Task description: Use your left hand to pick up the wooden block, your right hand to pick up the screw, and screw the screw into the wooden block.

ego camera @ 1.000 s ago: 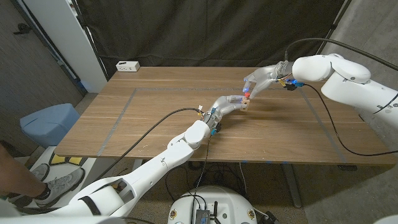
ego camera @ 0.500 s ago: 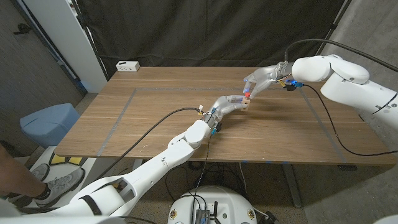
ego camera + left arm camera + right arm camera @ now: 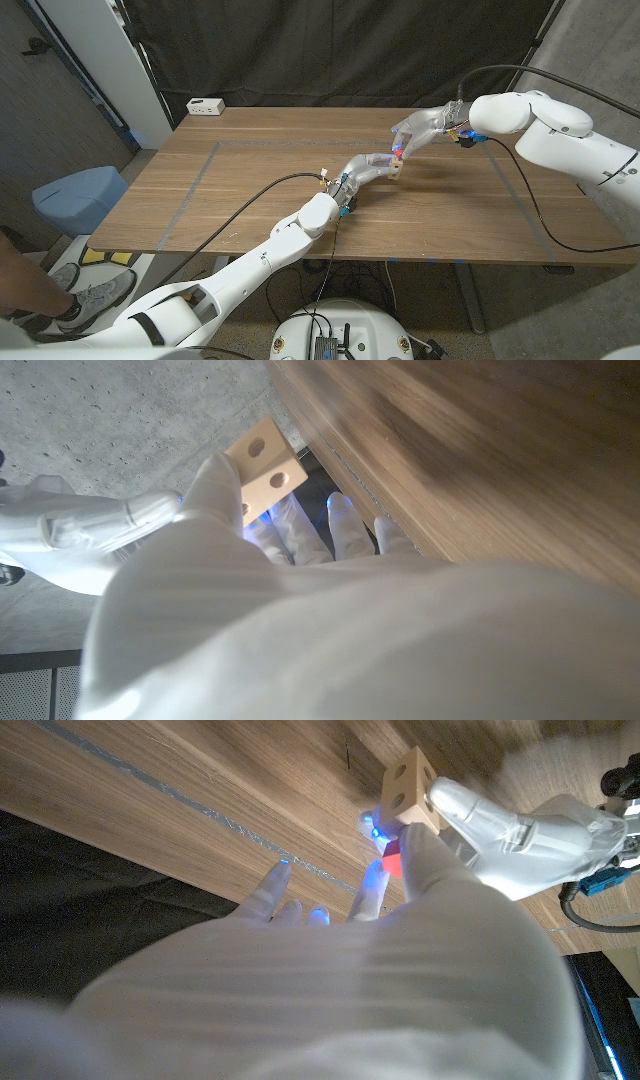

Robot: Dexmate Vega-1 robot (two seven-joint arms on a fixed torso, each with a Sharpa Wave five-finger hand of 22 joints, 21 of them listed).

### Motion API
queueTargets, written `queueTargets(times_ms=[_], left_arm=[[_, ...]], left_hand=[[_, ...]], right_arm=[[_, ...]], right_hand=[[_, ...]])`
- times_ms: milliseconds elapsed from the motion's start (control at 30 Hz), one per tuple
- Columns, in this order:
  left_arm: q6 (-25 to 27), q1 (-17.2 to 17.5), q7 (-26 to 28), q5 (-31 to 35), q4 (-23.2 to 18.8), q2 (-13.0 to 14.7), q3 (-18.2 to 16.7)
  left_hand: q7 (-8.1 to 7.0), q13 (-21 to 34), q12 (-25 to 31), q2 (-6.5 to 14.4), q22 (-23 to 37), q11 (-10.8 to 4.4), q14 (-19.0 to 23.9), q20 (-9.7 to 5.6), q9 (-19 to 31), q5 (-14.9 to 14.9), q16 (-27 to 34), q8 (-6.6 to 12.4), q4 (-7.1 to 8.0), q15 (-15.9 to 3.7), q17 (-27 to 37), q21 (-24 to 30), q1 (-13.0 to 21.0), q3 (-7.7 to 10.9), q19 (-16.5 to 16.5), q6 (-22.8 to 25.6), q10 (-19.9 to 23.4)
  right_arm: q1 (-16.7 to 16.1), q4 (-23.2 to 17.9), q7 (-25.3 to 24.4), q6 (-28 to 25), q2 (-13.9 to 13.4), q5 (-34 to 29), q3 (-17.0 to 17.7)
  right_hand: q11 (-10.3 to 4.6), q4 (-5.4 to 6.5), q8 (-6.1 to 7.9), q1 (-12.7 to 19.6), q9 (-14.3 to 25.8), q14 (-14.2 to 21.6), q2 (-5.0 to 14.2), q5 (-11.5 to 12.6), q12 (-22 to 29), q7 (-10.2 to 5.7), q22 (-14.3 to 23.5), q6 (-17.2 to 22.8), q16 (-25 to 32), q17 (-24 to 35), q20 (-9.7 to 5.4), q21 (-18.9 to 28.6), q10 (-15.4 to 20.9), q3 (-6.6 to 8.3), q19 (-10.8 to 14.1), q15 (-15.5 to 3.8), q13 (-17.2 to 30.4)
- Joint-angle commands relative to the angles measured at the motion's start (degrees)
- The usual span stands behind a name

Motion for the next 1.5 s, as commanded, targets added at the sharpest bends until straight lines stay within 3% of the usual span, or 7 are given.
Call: queueTargets(times_ms=[33, 1500], left_arm=[[0.1, 0.1, -0.1, -0.1, -0.2, 0.0, 0.1], [0.2, 0.2, 0.1, 0.3, -0.5, -0.1, 0.4]], left_hand=[[0.74, 0.2, 0.4, 0.8, 0.2, -0.10, 0.5, 0.22, 0.1, 0.5, -0.3, 0.65, 0.20, -4.87, 0.1, 0.3, -0.3, 0.29, 0.0, 1.6, 0.7], [1.04, 0.2, 0.3, 1.1, 0.2, -0.07, 0.6, 0.39, 0.1, 0.6, -0.5, 0.66, 0.42, -4.64, 0.0, 0.4, -0.8, 0.56, 0.0, 1.6, 0.5]], right_arm=[[-0.5, 0.0, -0.6, 0.0, -0.2, 0.1, 0.3], [-3.1, -1.4, -3.2, -0.5, -1.5, 1.7, 1.8]], right_hand=[[-0.11, 0.04, 0.67, 0.9, 0.3, 0.9, 0.08, -0.1, 0.5, 0.08, 0.1, 0.9, 0.4, 0.3, -2.03, 0.0, 0.9, 0.27, 0.6, -1.17, 0.2], [0.35, 0.37, 5.99, 1.5, 3.1, 3.9, 0.94, -0.1, 0.8, 2.29, 0.1, 6.1, 1.1, 0.8, -3.48, 0.0, 4.7, -0.08, 4.2, -2.45, 0.1]])
